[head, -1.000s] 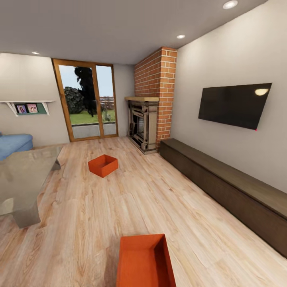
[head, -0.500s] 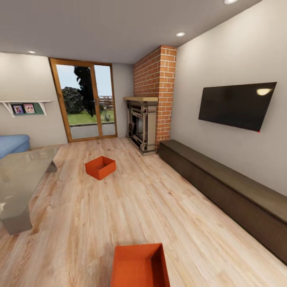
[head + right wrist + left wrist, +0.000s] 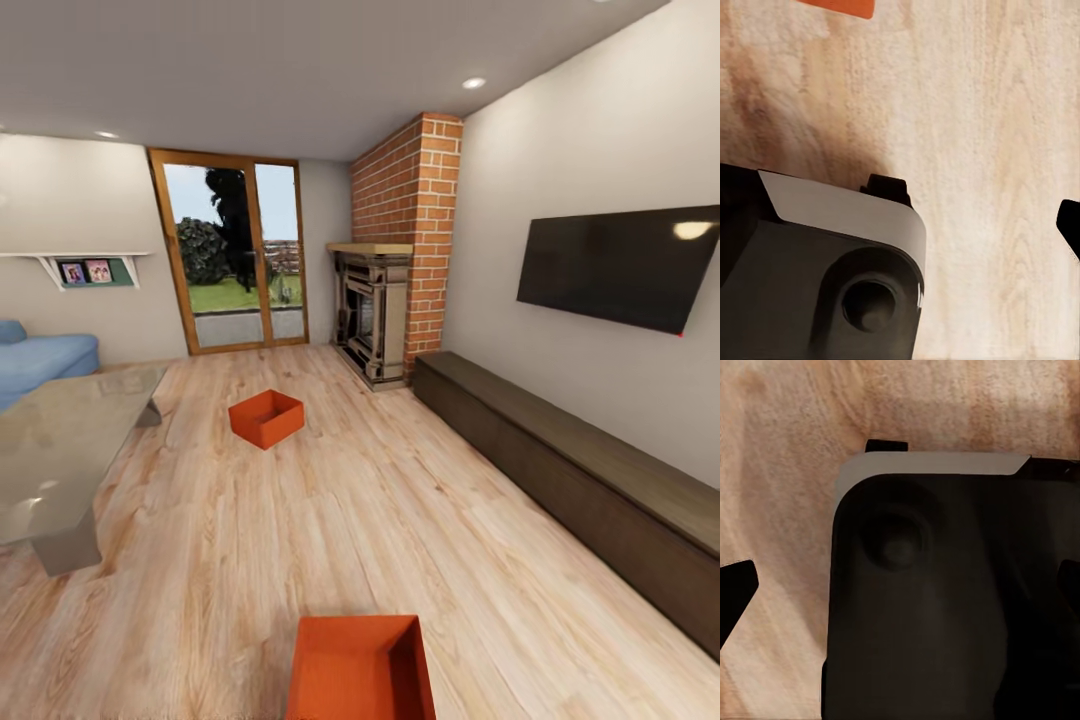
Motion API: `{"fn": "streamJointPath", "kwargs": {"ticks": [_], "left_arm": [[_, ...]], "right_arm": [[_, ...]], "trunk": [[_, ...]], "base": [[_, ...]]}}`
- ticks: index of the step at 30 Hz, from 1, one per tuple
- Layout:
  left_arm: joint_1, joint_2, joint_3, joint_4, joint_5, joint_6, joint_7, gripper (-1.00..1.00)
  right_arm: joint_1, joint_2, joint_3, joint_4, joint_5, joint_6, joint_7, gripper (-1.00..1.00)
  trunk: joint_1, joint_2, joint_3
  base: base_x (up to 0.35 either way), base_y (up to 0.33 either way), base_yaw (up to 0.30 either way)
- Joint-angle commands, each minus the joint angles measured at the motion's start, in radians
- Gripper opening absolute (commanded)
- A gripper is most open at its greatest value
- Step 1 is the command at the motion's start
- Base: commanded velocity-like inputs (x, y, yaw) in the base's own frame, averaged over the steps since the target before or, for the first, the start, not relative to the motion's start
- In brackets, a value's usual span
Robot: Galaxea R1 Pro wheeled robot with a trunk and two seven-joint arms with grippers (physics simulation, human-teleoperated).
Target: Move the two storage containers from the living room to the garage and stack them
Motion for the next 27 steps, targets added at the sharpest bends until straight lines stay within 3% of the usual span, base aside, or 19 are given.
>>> {"fn": "streamJointPath", "kwargs": {"ticks": [1, 27], "left_arm": [[-0.001, 0.000, 0.002, 0.001, 0.006, -0.003, 0.000, 1.00], [-0.001, 0.001, 0.002, 0.000, 0.006, -0.003, -0.001, 1.00]], "right_arm": [[0.000, 0.000, 0.008, -0.001, -0.009, -0.002, -0.004, 1.00], [0.000, 0.001, 0.008, -0.001, -0.018, -0.001, -0.001, 1.00]], "trunk": [[0.000, -0.001, -0.001], [0.000, -0.001, -0.001]], "base": [[0.000, 0.000, 0.261], [0.000, 0.000, 0.026]]}}
